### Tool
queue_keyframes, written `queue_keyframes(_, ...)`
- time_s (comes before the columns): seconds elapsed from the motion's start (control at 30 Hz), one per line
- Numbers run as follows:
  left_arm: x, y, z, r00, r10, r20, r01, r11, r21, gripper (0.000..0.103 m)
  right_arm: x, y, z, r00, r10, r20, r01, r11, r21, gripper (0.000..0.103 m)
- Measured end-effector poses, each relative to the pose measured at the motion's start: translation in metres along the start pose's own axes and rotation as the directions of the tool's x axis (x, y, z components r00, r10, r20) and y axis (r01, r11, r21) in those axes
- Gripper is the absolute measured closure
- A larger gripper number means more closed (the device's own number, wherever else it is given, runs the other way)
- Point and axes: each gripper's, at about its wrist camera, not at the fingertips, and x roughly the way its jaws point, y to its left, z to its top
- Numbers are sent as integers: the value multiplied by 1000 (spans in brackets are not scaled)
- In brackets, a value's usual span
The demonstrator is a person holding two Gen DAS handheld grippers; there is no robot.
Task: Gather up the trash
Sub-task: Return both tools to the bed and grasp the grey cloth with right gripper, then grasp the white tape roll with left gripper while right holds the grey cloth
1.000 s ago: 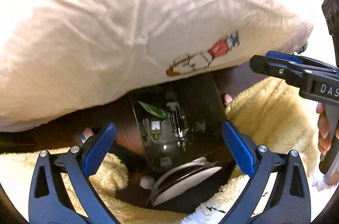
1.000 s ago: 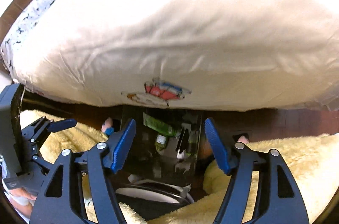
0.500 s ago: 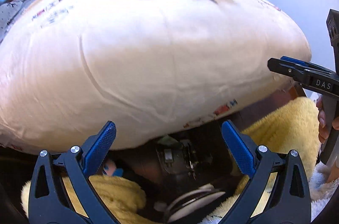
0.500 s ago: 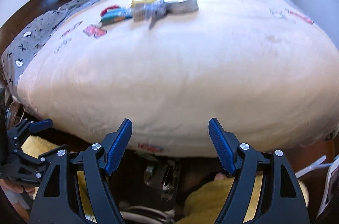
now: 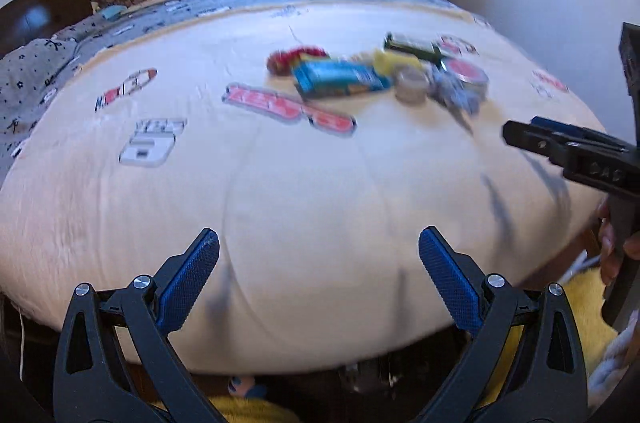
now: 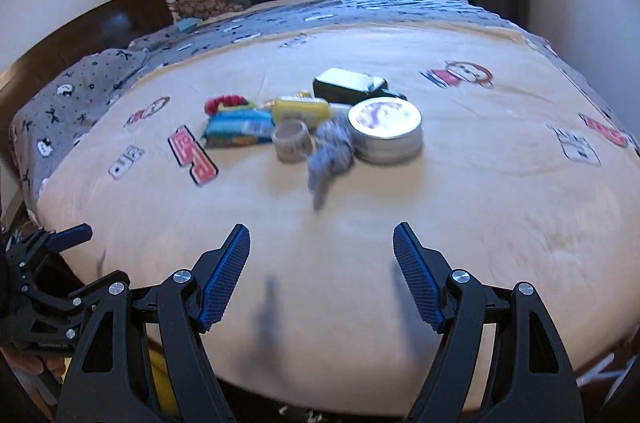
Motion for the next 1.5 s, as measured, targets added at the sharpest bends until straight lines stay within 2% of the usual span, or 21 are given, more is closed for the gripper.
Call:
queue_keyframes(0.03,3,1,5,1000,1,4,-1,1000,-3,8,8,2,7,1000,2,-1,-2,1000,-9,38)
queue_keyframes(0.1,9,3,17,1000,1,11,-1,1000,-10,8,21,5,16,1000,-7,-12,6,1000,-18,52)
queue_keyframes(0.17,14,4,23,1000,-1,15,1,1000,-15,8,35,8,24,999,-23,-24,23,999,-32,60)
queue_keyframes(0.33,29,5,37,1000,-15,8,15,1000,-24,8,67,7,35,997,-60,-57,58,998,-40,69)
queue_keyframes(0.4,33,3,38,1000,-16,3,16,1000,-19,8,75,4,36,996,-68,-63,66,997,-37,80)
queue_keyframes(0.5,40,0,41,1000,-18,-4,18,1000,-10,8,79,-1,39,996,-64,-64,63,998,-30,89)
queue_keyframes(0.6,43,-5,45,1000,-23,-2,23,1000,0,8,71,-4,39,997,-55,-48,53,998,-31,91)
queue_keyframes(0.83,60,-29,62,998,-61,-1,61,998,31,10,20,-15,29,997,-68,35,69,997,-31,92)
queue_keyframes(1.07,89,-66,90,991,-128,-33,130,989,73,33,-8,-38,12,996,-80,41,79,997,18,92)
queue_keyframes(1.17,102,-77,98,990,-133,-54,137,988,74,47,-11,-46,3,996,-88,32,87,996,36,92)
queue_keyframes(1.23,110,-82,103,987,-145,-64,149,987,59,50,-9,-48,-3,995,-96,24,95,995,42,92)
queue_keyframes(1.33,123,-88,112,988,-132,-76,135,990,47,51,-8,-52,-11,996,-90,10,90,995,50,92)
queue_keyframes(1.4,133,-89,115,987,-132,-95,136,990,31,64,-10,-52,-14,996,-84,9,84,995,51,92)
queue_keyframes(1.47,136,-89,116,987,-122,-100,125,992,24,71,-12,-51,-17,997,-78,10,78,996,52,92)
queue_keyframes(1.5,134,-88,115,987,-128,-98,130,991,19,71,-13,-51,-17,997,-75,11,74,996,52,92)
